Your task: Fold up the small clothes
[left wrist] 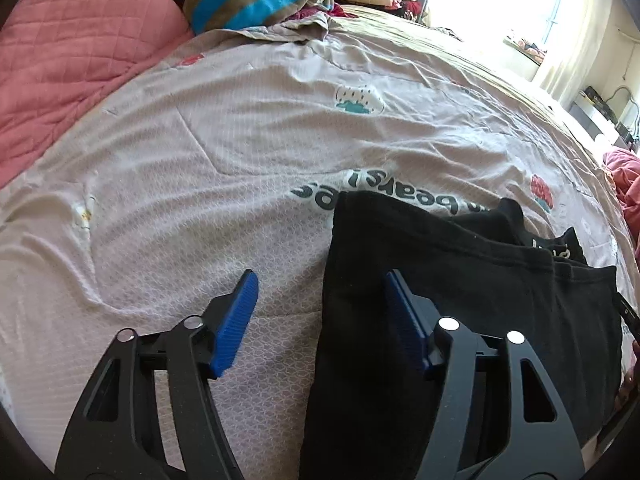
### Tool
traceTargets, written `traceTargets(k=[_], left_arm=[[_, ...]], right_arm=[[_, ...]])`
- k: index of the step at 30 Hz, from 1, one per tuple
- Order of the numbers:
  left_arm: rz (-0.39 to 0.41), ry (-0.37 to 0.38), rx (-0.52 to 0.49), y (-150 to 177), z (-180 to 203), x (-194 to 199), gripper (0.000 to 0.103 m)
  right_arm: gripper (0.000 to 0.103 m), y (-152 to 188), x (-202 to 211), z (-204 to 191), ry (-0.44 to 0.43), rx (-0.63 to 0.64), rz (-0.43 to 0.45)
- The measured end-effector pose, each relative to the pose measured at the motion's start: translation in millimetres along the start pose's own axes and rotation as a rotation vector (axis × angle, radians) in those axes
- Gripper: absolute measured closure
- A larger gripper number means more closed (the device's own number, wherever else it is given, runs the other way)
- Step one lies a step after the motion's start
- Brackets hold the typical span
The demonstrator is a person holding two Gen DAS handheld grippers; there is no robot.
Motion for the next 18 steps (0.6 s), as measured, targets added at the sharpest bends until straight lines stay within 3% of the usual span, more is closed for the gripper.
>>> traceTargets(k=[1, 3, 4, 7, 12, 18], left_arm=[[0.000, 0.009, -0.004, 1, 1, 0, 0.064], [-0.006, 0.022, -0.029, 4, 6, -1, 0.092], [-0.007, 0.022, -0.043, 5, 9, 0, 0.098], [0.037, 0.004, -0.077, 2, 16, 11, 0.101], [0.115, 0.037, -0.052, -16, 19, 36, 0.103], [0.103, 0.001, -0.063, -18, 20, 22, 0.103]], right_arm=[[0.089, 1, 0, 1, -0.001, -0.007, 0.000], [0.096, 0, 2, 2, -0.017, -0.014, 0.018], [0.096, 0, 5, 2, -0.016, -0.015, 0.027], [0.097, -6, 20, 1, 0.001, -0.009, 0.092], [0.097, -17, 40, 8, 0.017, -0.036, 0.181], [0.097, -12, 27, 17, 0.044, -0.076, 0.136]])
Point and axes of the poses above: each gripper's, at about its wrist camera, not at the fingertips, and x roughly against the way its jaws point, z to its right, y to its underside, the point moved 5 cm from there along -x, roughly the way its jaws point, and after that the axes turned 13 degrees about x, right-handed, at the moved point
